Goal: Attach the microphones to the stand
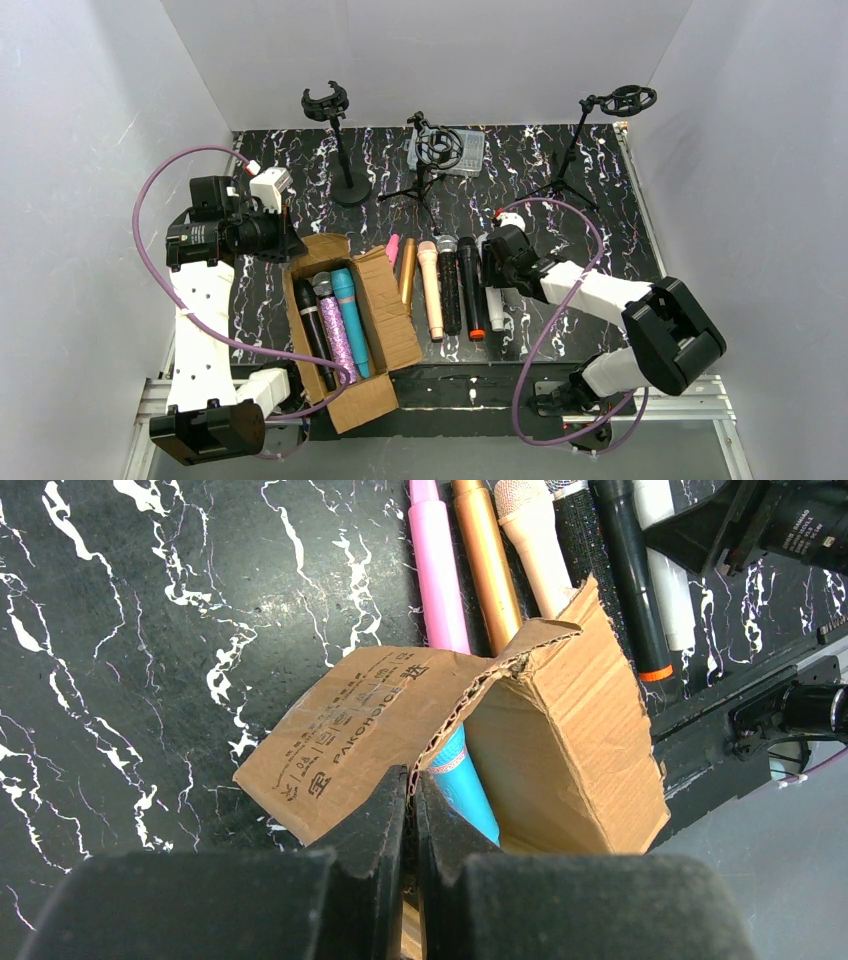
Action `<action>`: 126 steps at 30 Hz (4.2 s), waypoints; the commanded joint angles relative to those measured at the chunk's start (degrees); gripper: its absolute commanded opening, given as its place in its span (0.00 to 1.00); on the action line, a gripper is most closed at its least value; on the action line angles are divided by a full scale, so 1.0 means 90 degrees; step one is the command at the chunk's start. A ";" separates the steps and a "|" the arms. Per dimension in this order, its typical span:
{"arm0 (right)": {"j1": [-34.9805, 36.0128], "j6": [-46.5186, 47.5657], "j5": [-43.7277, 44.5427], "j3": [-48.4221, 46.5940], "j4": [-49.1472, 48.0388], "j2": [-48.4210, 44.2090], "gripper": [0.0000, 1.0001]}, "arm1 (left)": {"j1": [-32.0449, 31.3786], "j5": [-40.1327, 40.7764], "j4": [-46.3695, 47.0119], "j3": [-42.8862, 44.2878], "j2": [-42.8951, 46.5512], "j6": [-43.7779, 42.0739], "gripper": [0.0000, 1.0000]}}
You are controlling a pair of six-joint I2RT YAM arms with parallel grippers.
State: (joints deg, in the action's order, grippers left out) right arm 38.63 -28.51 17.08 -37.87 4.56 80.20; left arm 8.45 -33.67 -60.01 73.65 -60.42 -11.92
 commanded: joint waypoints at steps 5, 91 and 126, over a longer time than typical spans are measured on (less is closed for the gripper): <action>0.0181 -0.0105 -0.0303 -0.1338 0.1181 -0.0996 0.62 | -0.0003 -0.0351 0.0113 0.0065 0.0141 0.0159 0.00; 0.5180 0.0644 0.1001 -0.6666 0.2248 0.2619 0.01 | -0.0010 -0.0071 -0.0090 -0.0059 0.0288 -0.0247 0.00; 0.4653 0.0679 0.2172 -0.7296 0.1858 0.4457 0.64 | -0.0010 -0.0408 -0.0309 -0.0017 0.0493 -0.0270 0.00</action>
State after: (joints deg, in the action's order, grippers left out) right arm 80.95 -23.38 35.53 -101.69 22.04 119.55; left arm 8.49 -33.41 -61.93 72.55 -57.39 -14.22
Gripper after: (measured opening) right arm 0.641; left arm 0.027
